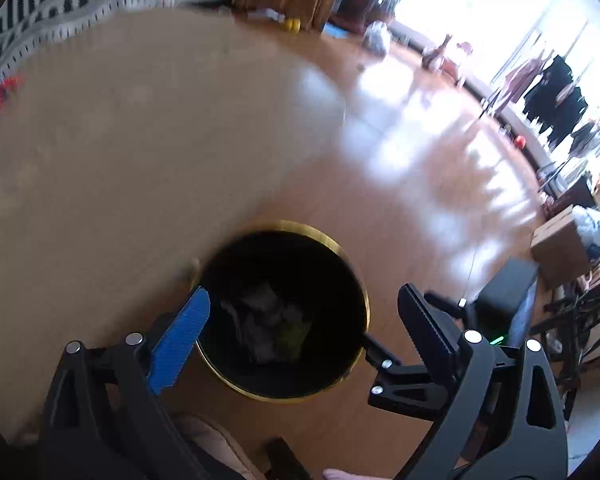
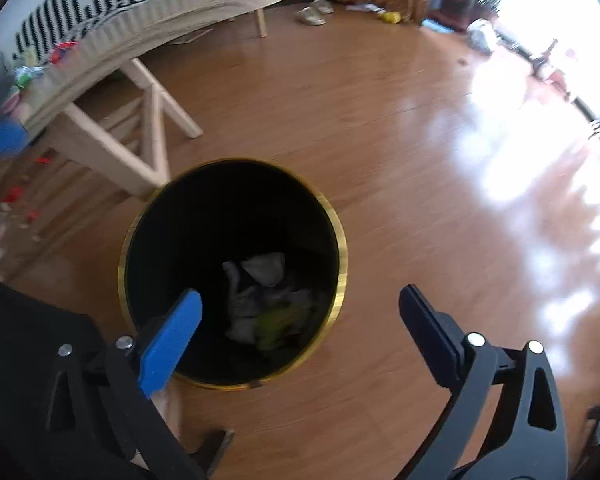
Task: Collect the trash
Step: 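Move both grippers back toward the remaining trash on the table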
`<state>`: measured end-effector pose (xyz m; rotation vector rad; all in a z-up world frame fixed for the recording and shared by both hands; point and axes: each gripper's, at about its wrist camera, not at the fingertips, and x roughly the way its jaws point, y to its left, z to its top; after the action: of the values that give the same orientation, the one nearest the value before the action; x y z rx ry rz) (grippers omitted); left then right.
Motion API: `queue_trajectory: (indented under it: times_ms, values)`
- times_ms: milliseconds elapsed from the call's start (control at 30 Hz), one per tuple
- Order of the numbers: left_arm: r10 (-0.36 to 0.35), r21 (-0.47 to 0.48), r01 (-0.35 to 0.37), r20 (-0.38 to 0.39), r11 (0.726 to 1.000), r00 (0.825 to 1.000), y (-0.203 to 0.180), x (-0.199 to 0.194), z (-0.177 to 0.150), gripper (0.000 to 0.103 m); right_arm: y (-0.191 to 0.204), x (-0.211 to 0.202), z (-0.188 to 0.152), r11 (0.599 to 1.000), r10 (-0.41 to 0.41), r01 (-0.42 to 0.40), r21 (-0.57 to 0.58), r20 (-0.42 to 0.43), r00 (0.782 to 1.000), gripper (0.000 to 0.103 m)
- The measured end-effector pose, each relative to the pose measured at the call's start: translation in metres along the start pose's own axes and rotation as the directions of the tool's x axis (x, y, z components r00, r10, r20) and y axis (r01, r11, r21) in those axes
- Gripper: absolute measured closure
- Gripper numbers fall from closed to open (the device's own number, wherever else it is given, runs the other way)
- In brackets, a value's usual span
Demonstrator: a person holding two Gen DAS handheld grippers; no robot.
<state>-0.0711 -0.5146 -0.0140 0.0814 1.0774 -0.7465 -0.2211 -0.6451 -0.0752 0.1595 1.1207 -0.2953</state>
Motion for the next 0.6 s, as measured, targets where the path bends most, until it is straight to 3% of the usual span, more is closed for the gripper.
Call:
queue_trajectory:
  times_ms: [133, 200, 267, 333, 467, 500, 533, 600]
  values:
    - [0.054, 0.049, -0.063, 0.170, 0.997, 0.984, 0.026, -0.071, 0.025, 0.007, -0.006, -0.009, 0.006, 0.998, -0.063, 0.062, 0.016, 0.043, 0.997, 0.007]
    - [0.139, 0.033, -0.153, 0.268, 0.988, 0.953, 0.059, -0.112, 0.029, 0.006, -0.004, -0.013, 0.013, 0.997, -0.068, 0.066, 0.030, 0.063, 0.996, 0.007]
    - [0.209, -0.021, -0.213, 0.308, 0.977, 0.928, 0.100, -0.141, 0.024, 0.006, 0.001, -0.015, 0.020, 0.997, -0.064, 0.061, 0.038, 0.077, 0.995, 0.007]
    - [0.282, -0.089, -0.268, 0.312, 0.959, 0.907, 0.144, -0.157, 0.013, 0.006, 0.009, -0.018, 0.028, 0.997, -0.066, 0.063, 0.034, 0.088, 0.994, 0.007]
    - [0.453, -0.270, -0.393, 0.213, 0.879, 0.866, 0.247, -0.177, -0.019, 0.006, 0.038, -0.028, 0.051, 0.998, -0.055, 0.056, -0.009, 0.125, 0.991, 0.007]
    - [0.492, -0.311, -0.424, 0.186, 0.851, 0.850, 0.269, -0.181, -0.026, 0.006, 0.046, -0.029, 0.060, 0.998, -0.051, 0.056, -0.027, 0.137, 0.989, 0.007]
    - [0.549, -0.335, -0.479, 0.158, 0.812, 0.821, 0.288, -0.184, -0.033, 0.006, 0.058, -0.035, 0.075, 0.997, -0.054, 0.063, -0.054, 0.159, 0.986, 0.007]
    - [0.609, -0.303, -0.555, 0.120, 0.775, 0.784, 0.313, -0.186, -0.035, 0.006, 0.087, -0.049, 0.105, 0.992, -0.041, 0.065, -0.108, 0.207, 0.977, 0.007]
